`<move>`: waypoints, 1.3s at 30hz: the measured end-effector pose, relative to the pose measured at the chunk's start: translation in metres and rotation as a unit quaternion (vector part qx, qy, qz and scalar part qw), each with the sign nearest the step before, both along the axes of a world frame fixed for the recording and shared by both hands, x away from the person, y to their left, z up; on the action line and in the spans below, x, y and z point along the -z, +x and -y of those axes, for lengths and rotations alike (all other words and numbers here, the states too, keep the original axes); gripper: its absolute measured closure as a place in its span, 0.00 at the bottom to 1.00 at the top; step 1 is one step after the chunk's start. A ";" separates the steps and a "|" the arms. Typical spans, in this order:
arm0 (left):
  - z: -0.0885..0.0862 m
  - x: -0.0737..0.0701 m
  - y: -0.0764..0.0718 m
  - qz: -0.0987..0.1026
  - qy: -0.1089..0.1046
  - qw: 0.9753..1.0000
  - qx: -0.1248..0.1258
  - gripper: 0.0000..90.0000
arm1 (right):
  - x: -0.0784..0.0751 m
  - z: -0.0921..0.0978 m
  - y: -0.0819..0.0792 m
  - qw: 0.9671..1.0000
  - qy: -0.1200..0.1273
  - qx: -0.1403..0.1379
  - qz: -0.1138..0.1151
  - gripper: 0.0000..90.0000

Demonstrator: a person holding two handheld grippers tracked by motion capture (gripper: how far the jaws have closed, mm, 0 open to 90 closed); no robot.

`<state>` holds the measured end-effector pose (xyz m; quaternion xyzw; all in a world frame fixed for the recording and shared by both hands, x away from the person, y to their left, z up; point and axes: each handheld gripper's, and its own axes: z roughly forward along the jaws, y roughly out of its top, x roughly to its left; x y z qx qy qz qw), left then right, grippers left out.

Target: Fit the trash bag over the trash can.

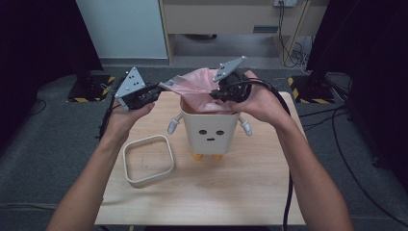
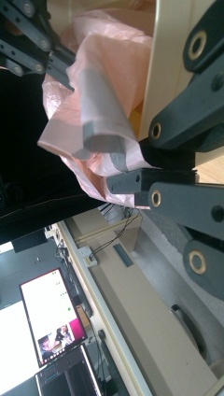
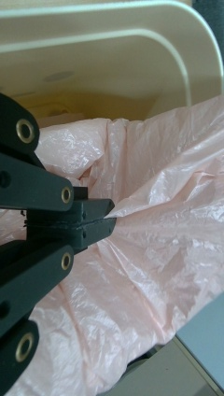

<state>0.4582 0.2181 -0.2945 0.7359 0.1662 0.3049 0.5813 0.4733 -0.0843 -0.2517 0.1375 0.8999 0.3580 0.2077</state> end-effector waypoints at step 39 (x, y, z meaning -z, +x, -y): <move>-0.020 0.023 0.016 -0.007 -0.033 0.999 -0.021 0.84 | -0.001 0.027 0.007 0.995 0.094 0.003 -0.019 1.00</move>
